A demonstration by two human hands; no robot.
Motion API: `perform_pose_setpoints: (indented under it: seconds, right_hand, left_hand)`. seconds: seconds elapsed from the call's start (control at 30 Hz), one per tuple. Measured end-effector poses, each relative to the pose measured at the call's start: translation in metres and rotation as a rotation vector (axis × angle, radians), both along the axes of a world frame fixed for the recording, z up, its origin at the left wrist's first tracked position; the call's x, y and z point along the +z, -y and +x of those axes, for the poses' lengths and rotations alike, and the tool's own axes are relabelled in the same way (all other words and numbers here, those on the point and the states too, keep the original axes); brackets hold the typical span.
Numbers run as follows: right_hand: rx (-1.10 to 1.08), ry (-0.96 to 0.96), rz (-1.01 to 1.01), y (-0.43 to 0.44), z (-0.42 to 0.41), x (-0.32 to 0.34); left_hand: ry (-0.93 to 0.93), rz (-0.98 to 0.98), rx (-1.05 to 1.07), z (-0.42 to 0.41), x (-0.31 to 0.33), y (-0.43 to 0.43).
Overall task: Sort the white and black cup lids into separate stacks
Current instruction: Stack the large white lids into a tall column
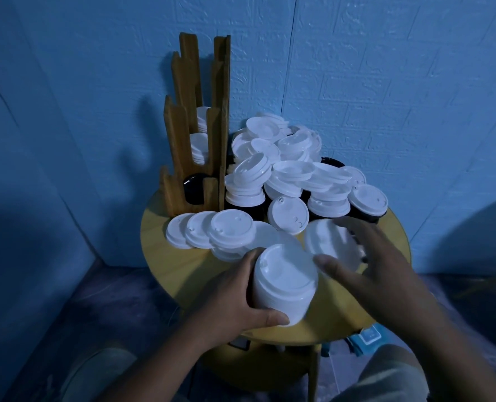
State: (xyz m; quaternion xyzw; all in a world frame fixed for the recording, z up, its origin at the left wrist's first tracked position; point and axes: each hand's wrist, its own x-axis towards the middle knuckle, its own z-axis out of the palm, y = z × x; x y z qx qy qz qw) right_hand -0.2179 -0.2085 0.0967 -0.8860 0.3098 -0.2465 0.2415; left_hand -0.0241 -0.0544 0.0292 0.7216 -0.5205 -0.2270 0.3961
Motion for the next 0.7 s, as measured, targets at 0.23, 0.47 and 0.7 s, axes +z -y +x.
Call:
perform_pose_setpoints:
  seconds: [0.23,0.47,0.7]
  right_hand:
    - [0.402,-0.242,-0.047,-0.015,0.032,0.006]
    - [0.237,-0.362,-0.12,-0.024,0.033,0.012]
    - [-0.009,-0.547,-0.362,-0.054,0.04,0.018]
  left_hand:
    - [-0.029,-0.018,-0.014,0.0,0.001,0.001]
    - [-0.028,-0.009,-0.021,0.0,0.0,0.001]
    - [-0.028,-0.003,0.015,-0.005,-0.001,0.005]
